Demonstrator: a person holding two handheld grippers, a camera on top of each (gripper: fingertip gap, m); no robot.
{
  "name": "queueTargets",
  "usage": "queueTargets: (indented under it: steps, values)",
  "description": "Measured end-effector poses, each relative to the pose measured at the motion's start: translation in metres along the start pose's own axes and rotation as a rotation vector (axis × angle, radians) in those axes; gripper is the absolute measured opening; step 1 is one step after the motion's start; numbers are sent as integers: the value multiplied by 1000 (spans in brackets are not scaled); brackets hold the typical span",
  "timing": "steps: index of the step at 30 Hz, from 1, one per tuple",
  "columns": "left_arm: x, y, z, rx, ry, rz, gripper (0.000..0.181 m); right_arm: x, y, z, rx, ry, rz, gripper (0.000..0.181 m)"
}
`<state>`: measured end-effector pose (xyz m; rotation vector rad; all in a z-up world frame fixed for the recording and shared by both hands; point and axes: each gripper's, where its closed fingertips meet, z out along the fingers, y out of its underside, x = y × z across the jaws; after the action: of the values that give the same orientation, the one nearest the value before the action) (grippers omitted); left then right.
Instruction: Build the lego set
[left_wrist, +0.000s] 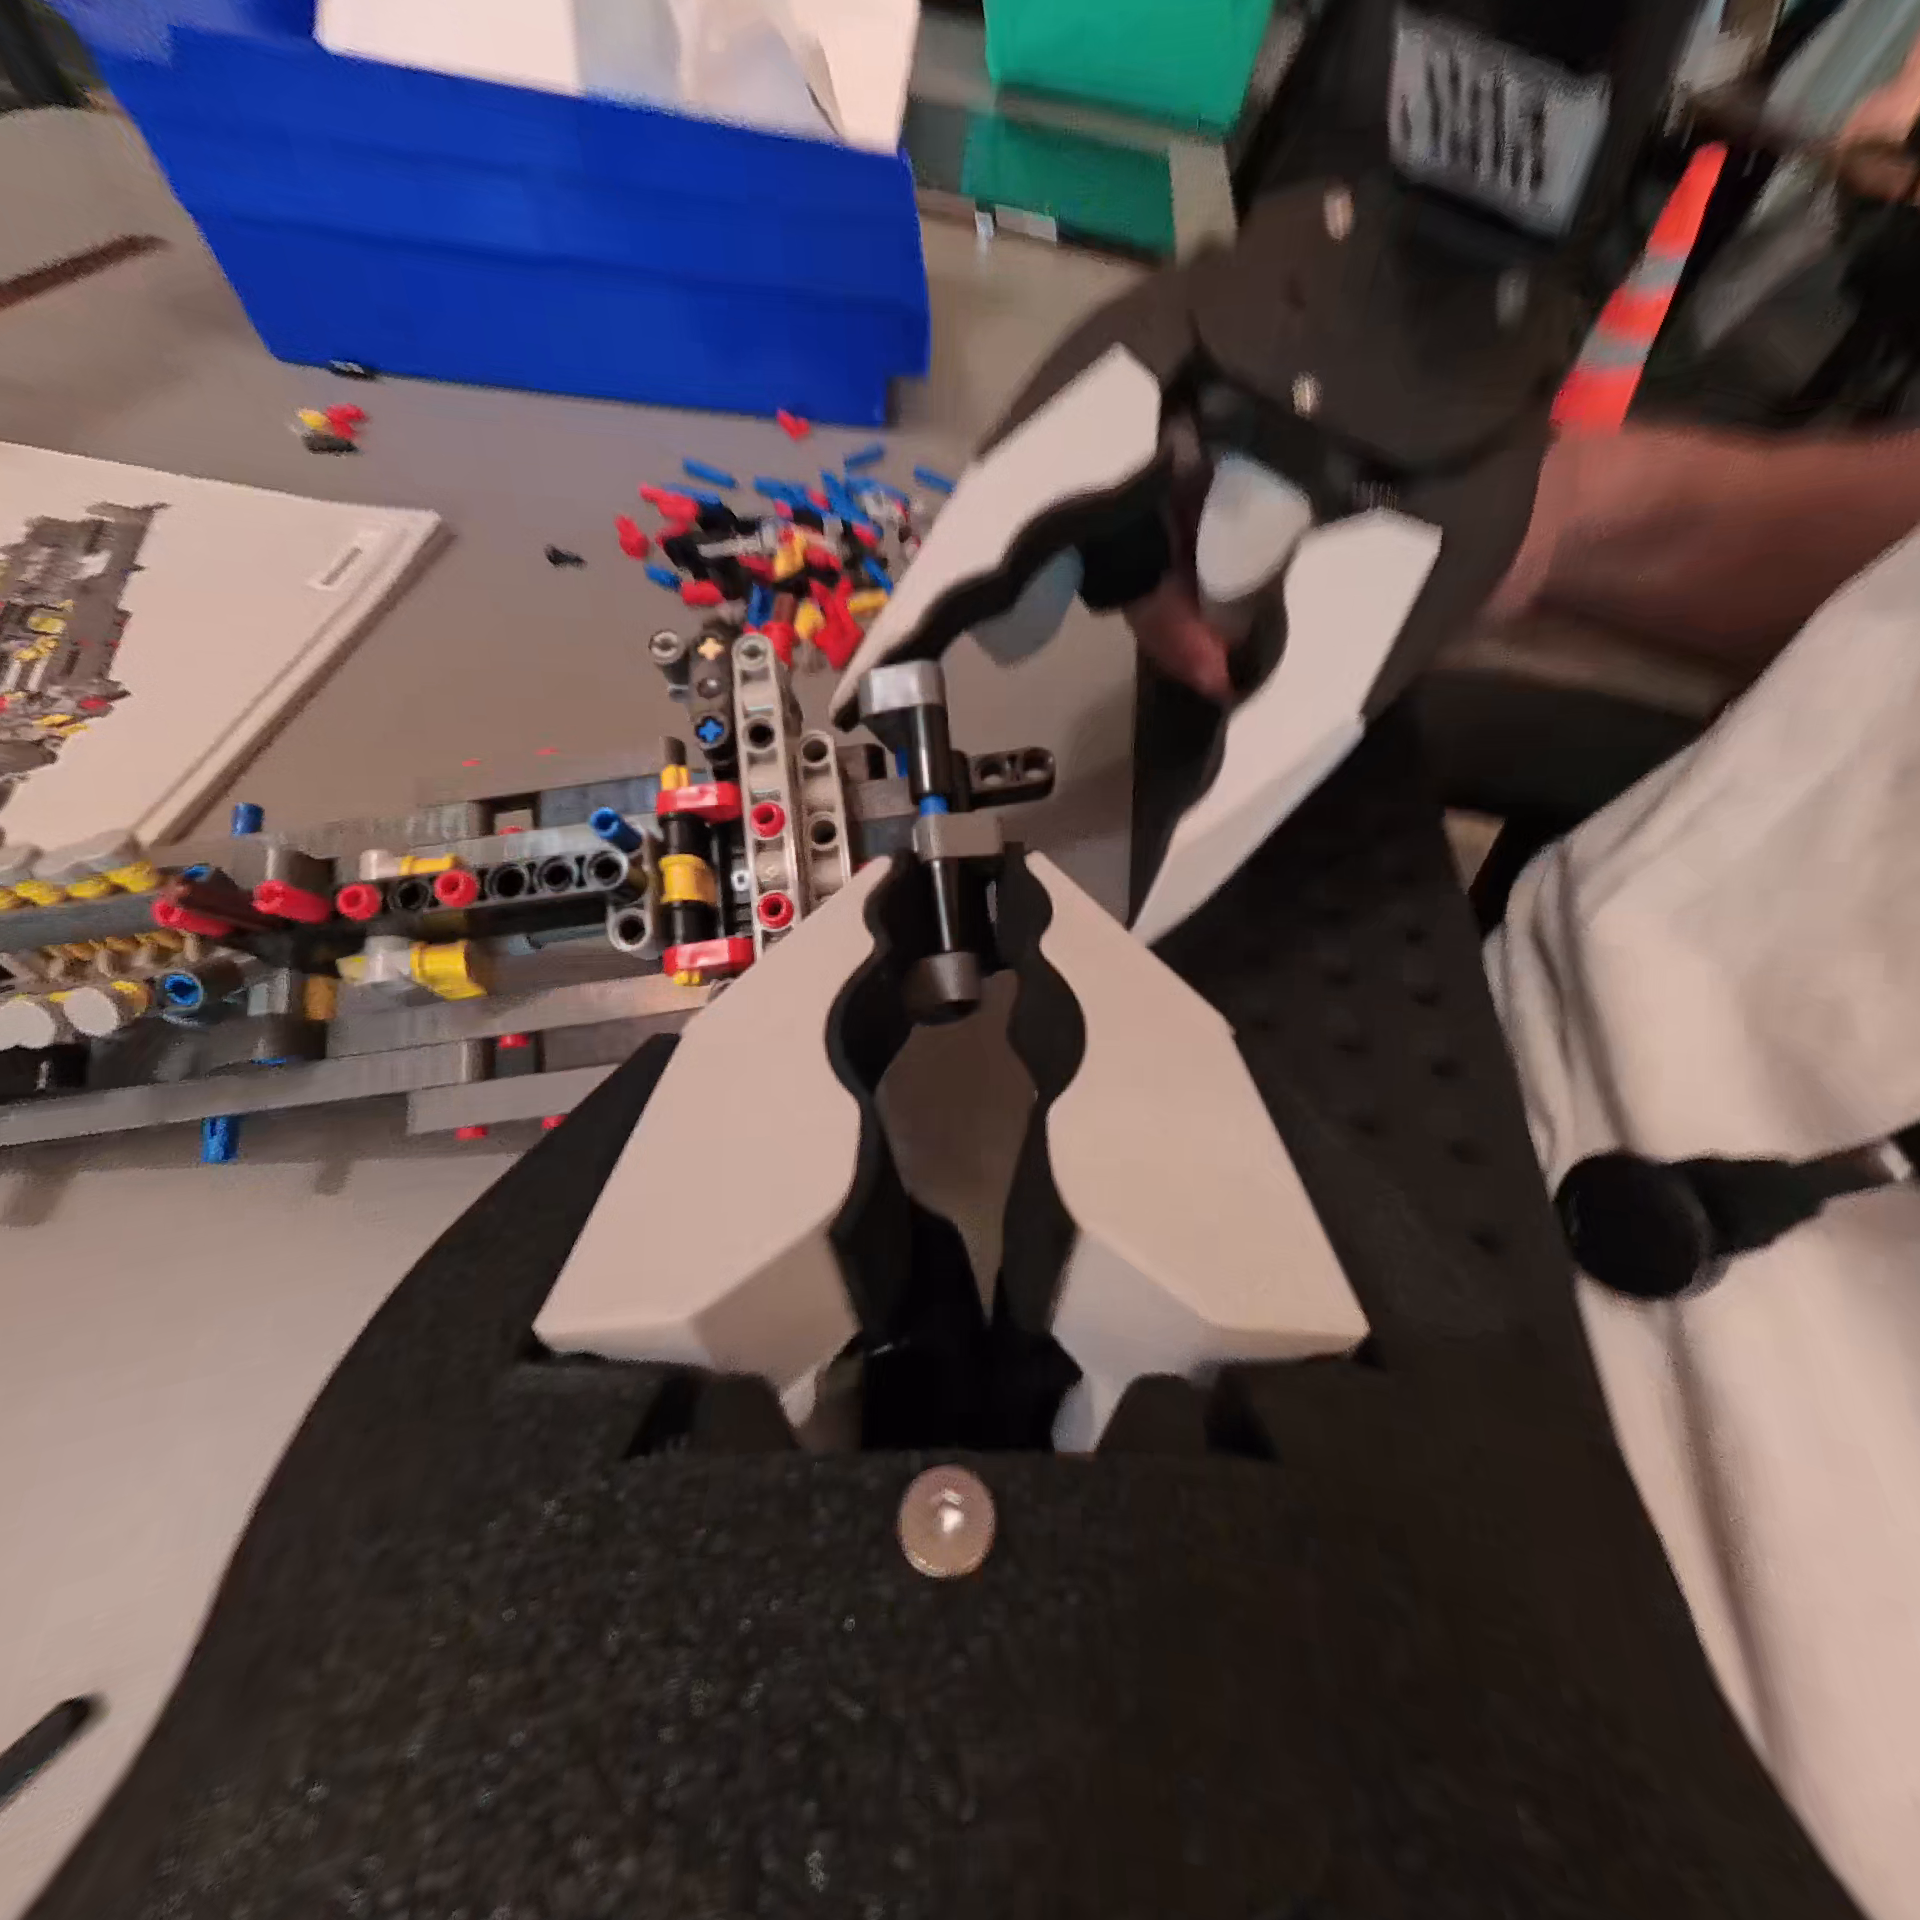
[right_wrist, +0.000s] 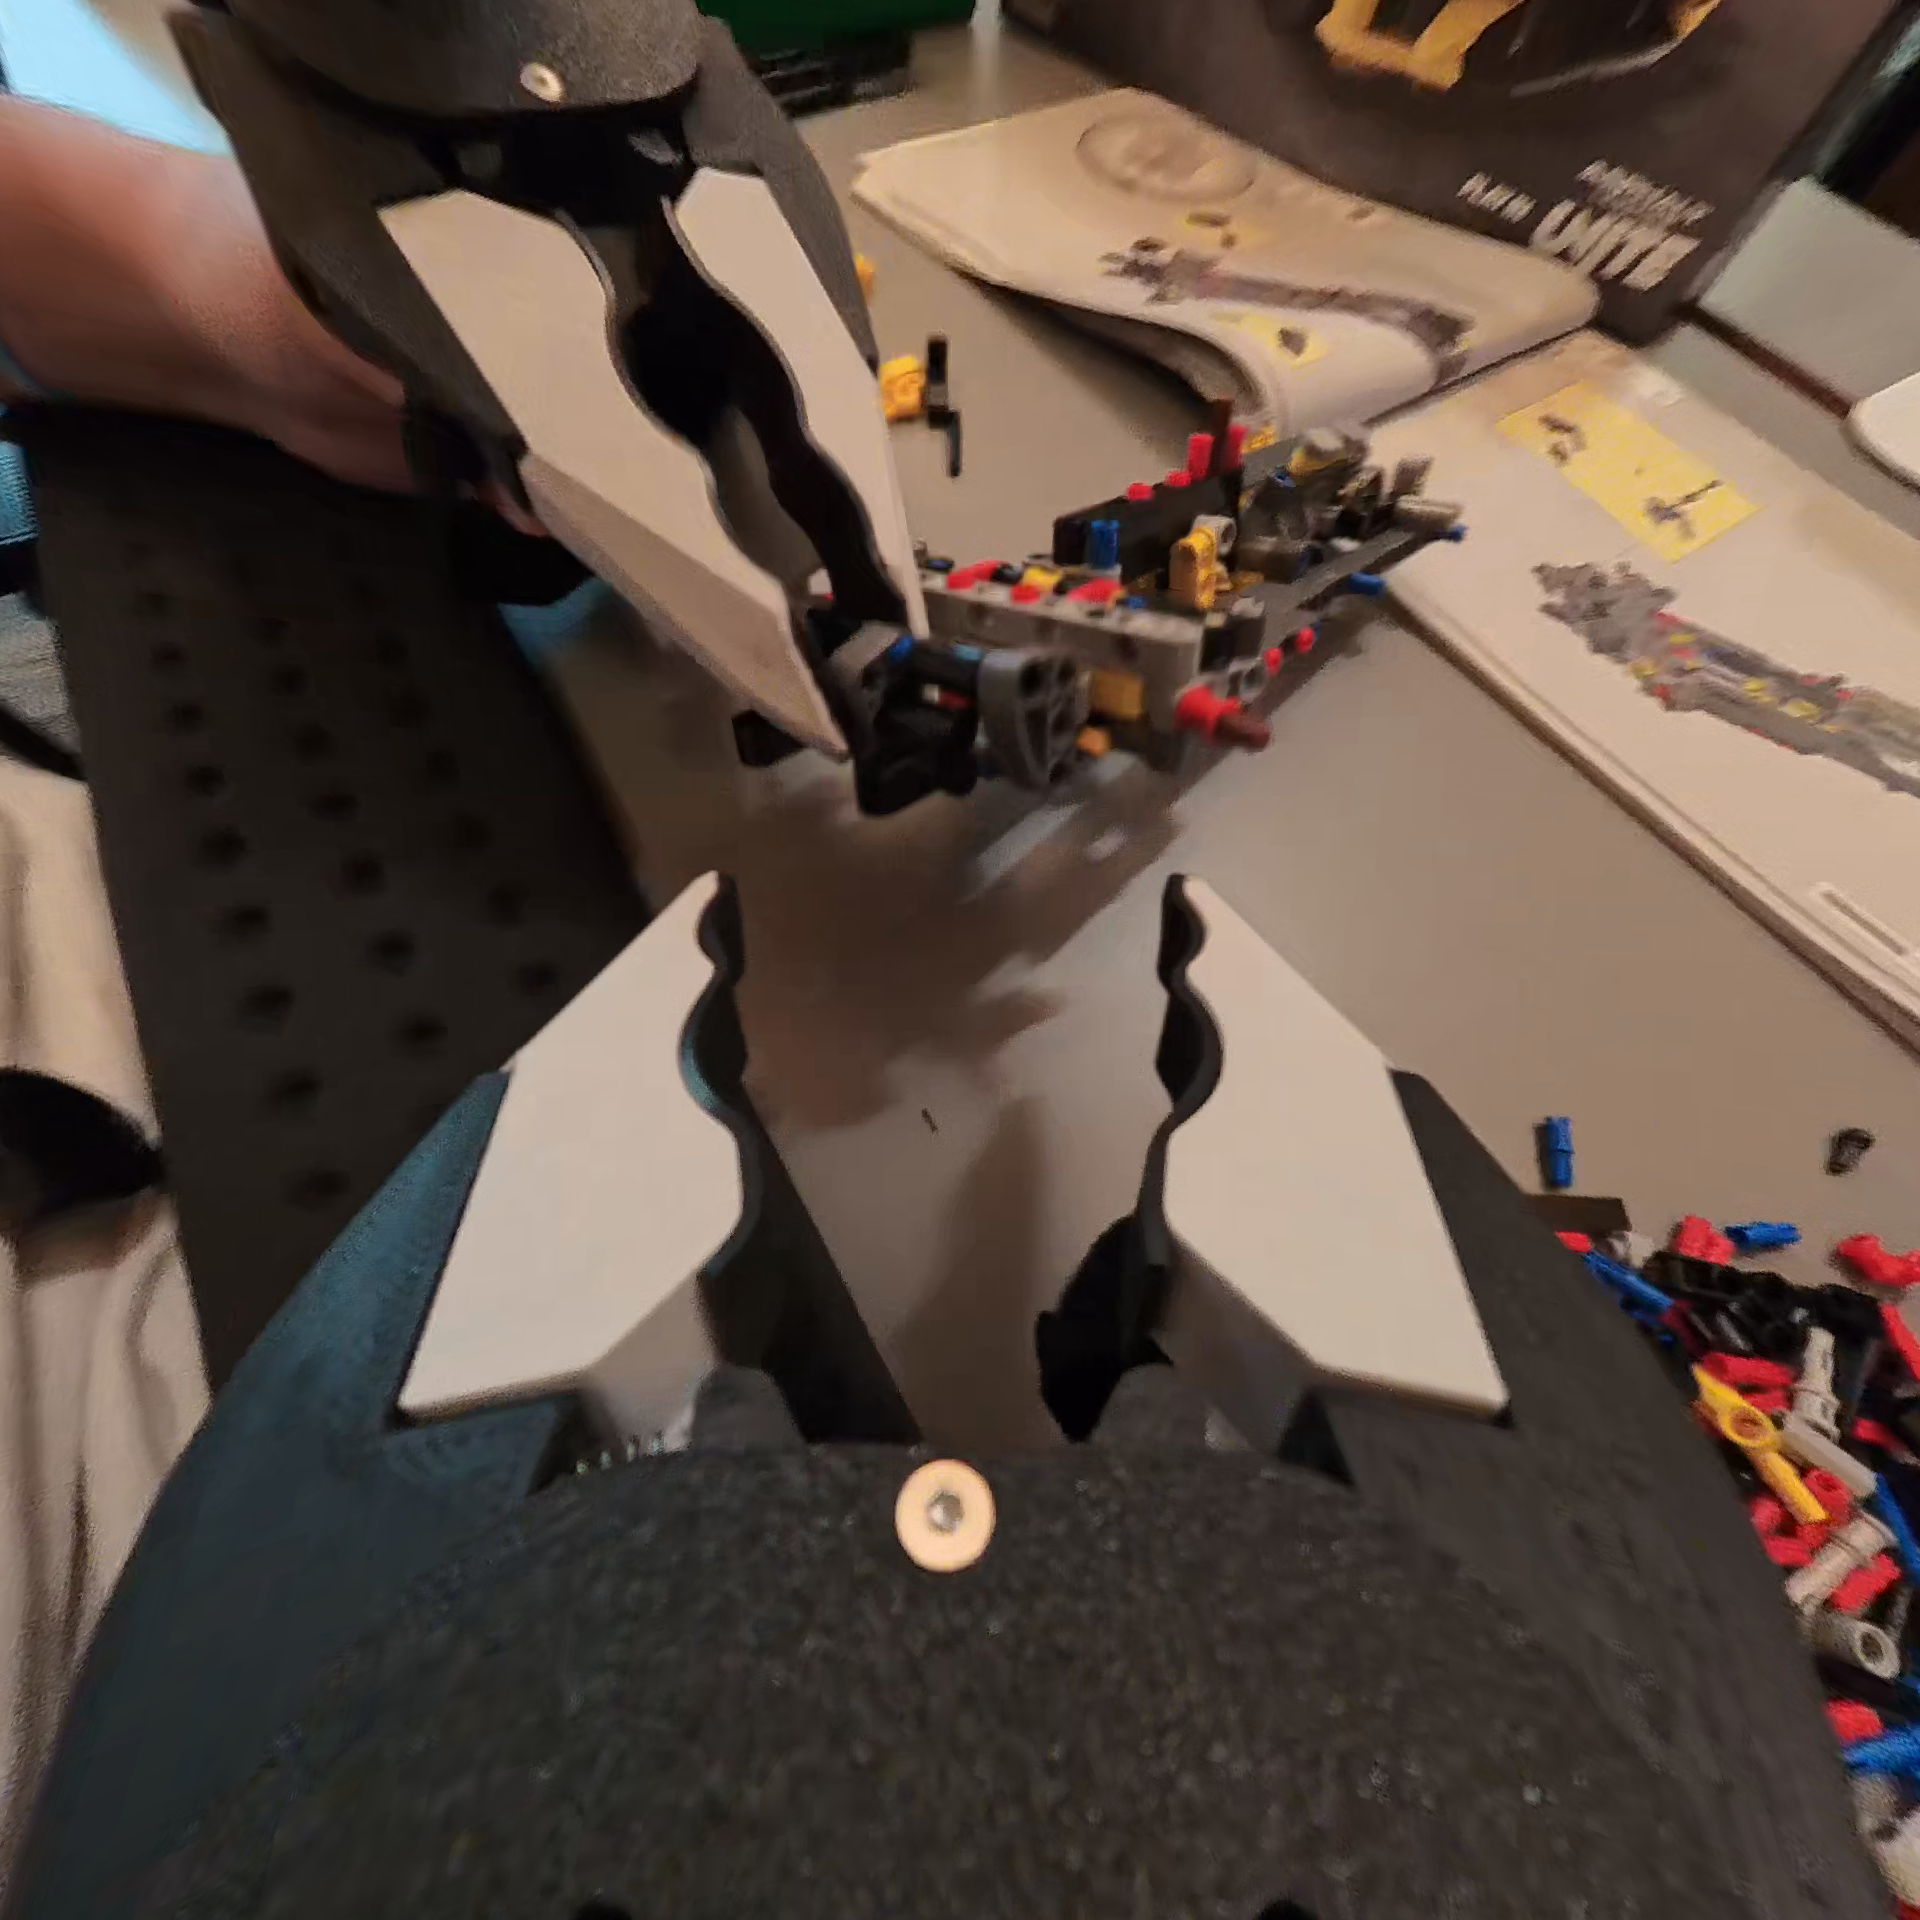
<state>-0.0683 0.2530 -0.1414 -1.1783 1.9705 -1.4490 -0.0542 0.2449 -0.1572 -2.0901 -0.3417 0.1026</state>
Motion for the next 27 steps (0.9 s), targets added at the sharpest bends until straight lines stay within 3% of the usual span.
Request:
queueTargets:
  steps: [5,9,14,27]
  values:
    - [-2,-34,-13,192,8,-131,12,8,-50,-5,220,256,-78,85]
    - [-5,-48,-17,279,19,-213,12,15,-68,-12,194,452,-247,70]
    - [-1,-55,-23,317,53,-236,12,14,-69,-4,103,487,-496,71]
    - [4,-61,-29,386,100,-264,12,18,-83,-6,117,490,-544,57]
